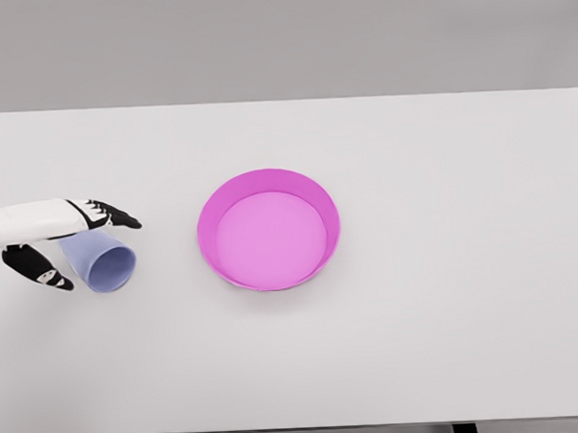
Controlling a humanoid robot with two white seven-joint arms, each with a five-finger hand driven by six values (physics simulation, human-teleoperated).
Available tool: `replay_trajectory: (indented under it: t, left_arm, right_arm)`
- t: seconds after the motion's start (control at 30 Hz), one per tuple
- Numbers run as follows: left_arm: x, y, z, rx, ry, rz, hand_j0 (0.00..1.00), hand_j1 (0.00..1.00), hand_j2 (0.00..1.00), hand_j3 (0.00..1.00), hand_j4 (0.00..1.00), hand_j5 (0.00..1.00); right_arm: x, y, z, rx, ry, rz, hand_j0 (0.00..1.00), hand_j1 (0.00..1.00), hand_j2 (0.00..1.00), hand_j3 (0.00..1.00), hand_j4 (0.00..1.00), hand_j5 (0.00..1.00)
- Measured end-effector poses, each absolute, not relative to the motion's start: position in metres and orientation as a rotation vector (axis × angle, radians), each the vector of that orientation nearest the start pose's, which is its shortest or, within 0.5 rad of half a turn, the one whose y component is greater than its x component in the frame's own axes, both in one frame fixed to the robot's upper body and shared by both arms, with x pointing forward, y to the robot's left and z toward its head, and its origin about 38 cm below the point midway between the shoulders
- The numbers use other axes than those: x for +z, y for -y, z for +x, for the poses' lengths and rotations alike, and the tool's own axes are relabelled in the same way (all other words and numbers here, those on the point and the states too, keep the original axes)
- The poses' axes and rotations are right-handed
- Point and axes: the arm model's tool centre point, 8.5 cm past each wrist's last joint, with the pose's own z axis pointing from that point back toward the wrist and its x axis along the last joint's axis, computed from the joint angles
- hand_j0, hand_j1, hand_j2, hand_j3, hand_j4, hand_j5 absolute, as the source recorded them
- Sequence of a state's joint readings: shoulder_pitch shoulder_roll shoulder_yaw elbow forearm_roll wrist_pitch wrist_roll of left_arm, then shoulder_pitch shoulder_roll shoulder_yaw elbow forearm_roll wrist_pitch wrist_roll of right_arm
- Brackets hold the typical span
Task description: Flip the cup with left arm and place it on the plate
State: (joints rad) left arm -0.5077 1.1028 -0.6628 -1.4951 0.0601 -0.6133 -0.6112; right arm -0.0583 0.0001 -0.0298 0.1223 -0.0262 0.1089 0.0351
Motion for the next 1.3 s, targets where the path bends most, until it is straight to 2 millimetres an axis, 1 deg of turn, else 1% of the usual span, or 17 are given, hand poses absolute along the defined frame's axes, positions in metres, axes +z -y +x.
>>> replay_trajectory:
  t: [0.2,0.3,0.37,0.9,1.13,1.3]
  left_arm:
    - [0.210,-0.382,0.380,-1.885,1.305,0.089,1.00,1.00,1.00,1.00,1.00,1.00]
    - [0.211,-0.390,0.385,-1.868,1.294,0.113,1.00,1.00,1.00,1.00,1.00,1.00]
    - [0.205,-0.392,0.388,-1.862,1.283,0.121,1.00,1.00,1.00,1.00,1.00,1.00]
    - [0.182,-0.379,0.390,-1.877,1.260,0.080,1.00,1.00,1.00,1.00,1.00,1.00]
    - [0.177,-0.383,0.393,-1.873,1.242,0.091,1.00,1.00,1.00,1.00,1.00,1.00]
    - [0.171,-0.389,0.395,-1.868,1.213,0.106,1.00,1.00,1.00,1.00,1.00,1.00]
  right_arm:
    - [-0.257,0.266,-0.016,-0.066,-0.169,-0.047,1.00,1.00,1.00,1.00,1.00,1.00]
    - [-0.257,0.266,-0.016,-0.066,-0.169,-0.047,1.00,1.00,1.00,1.00,1.00,1.00]
    - [-0.257,0.266,-0.017,-0.066,-0.171,-0.047,1.00,1.00,1.00,1.00,1.00,1.00]
    - [-0.257,0.266,-0.016,-0.066,-0.169,-0.047,1.00,1.00,1.00,1.00,1.00,1.00]
    - [-0.257,0.266,-0.017,-0.066,-0.171,-0.047,1.00,1.00,1.00,1.00,1.00,1.00]
    - [-0.257,0.266,-0.016,-0.066,-0.169,-0.047,1.00,1.00,1.00,1.00,1.00,1.00]
